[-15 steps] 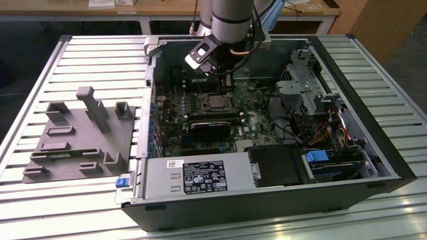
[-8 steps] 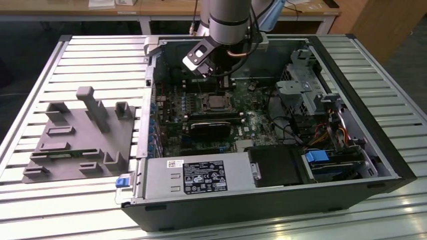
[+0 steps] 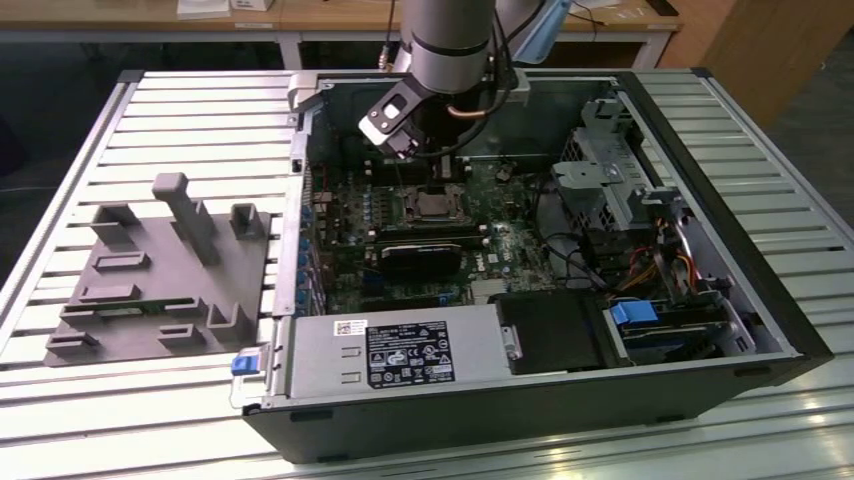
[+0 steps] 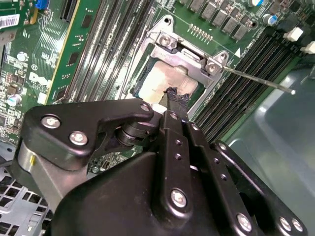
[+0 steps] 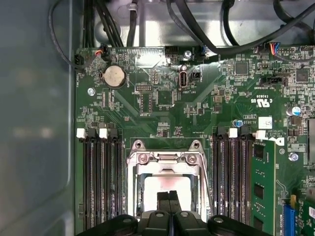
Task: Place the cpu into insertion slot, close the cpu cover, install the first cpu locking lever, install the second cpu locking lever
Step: 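Close the cpu cover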
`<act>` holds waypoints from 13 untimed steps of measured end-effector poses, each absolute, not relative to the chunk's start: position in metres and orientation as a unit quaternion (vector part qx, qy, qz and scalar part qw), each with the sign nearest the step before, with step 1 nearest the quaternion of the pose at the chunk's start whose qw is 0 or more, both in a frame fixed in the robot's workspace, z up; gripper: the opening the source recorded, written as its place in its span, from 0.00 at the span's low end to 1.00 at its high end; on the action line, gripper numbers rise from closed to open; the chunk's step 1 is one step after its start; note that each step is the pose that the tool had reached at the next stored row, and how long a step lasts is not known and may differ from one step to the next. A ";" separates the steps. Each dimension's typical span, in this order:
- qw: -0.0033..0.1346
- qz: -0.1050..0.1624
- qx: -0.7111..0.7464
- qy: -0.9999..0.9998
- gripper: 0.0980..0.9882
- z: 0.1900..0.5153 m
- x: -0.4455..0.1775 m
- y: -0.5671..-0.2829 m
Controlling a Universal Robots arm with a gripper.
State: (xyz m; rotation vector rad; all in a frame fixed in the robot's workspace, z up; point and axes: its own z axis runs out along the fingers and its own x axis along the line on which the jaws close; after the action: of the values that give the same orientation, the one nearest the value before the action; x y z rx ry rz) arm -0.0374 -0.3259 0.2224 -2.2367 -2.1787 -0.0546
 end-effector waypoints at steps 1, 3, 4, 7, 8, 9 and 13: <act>0.009 -0.017 -0.716 -0.698 0.01 0.222 -0.038 -0.326; 0.009 -0.018 -0.716 -0.698 0.01 0.222 -0.038 -0.326; 0.009 -0.018 -0.716 -0.698 0.01 0.222 -0.038 -0.326; 0.009 -0.018 -0.715 -0.699 0.01 0.222 -0.038 -0.326; 0.009 -0.018 -0.712 -0.702 0.01 0.222 -0.038 -0.326; 0.010 -0.017 -0.707 -0.707 0.01 0.222 -0.038 -0.326; 0.010 -0.017 -0.683 -0.730 0.01 0.222 -0.038 -0.326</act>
State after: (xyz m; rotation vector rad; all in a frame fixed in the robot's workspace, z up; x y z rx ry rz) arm -0.0378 -0.3258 0.2223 -2.1319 -2.2792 -0.0534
